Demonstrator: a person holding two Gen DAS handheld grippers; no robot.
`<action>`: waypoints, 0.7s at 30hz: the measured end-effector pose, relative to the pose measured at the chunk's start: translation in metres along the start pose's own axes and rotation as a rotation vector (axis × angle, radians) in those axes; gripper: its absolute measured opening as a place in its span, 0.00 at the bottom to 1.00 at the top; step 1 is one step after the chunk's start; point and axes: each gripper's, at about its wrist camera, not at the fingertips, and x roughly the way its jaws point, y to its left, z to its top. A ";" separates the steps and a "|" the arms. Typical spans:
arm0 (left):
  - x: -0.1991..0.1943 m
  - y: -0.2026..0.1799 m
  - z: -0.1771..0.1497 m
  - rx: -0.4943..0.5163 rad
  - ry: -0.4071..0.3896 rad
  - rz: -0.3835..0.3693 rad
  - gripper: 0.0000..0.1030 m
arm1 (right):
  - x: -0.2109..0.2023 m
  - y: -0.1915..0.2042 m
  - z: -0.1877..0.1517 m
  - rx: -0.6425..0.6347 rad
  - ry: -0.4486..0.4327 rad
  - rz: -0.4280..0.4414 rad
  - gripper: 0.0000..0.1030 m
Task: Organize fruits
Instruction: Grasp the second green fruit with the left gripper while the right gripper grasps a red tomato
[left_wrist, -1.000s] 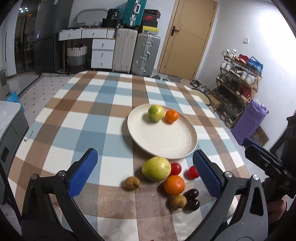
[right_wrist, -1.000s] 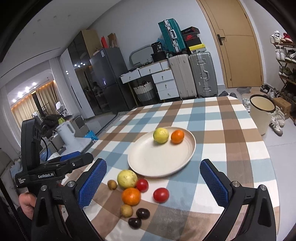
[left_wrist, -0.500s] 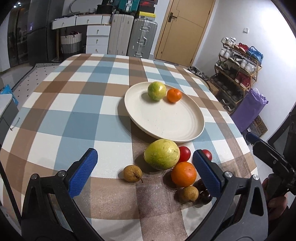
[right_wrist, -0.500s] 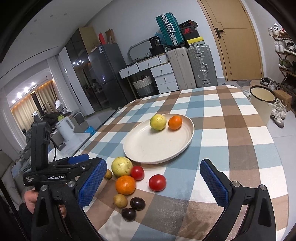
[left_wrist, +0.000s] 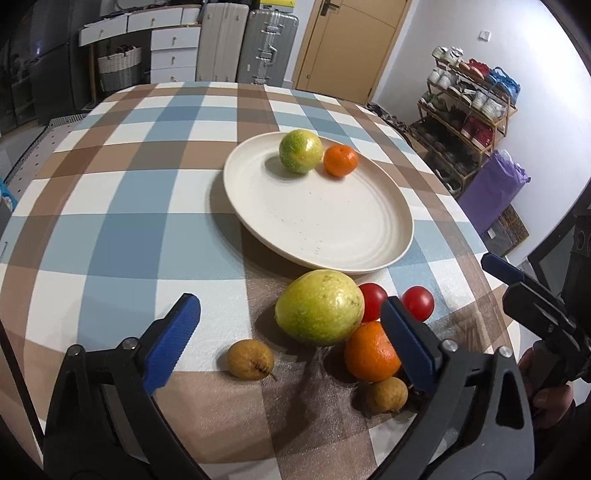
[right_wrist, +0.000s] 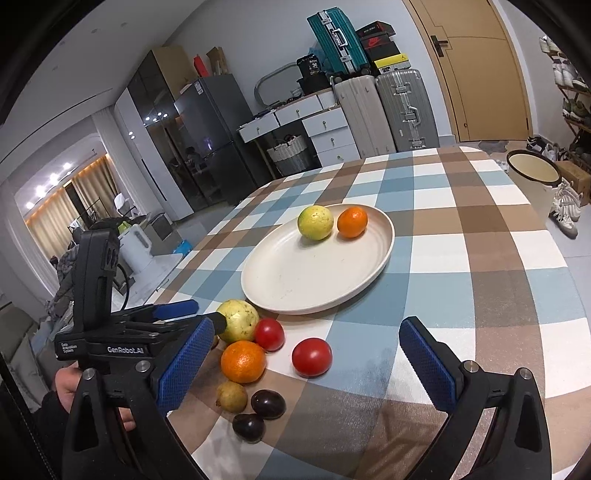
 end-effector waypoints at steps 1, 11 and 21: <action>0.002 -0.001 0.000 0.003 0.008 -0.008 0.88 | 0.001 -0.001 0.000 0.003 0.002 0.000 1.00; 0.022 -0.008 0.001 0.049 0.066 -0.094 0.51 | 0.004 -0.010 0.000 0.030 0.003 0.035 1.00; 0.018 -0.004 -0.002 0.055 0.063 -0.132 0.50 | 0.005 -0.009 -0.001 0.033 0.009 0.041 1.00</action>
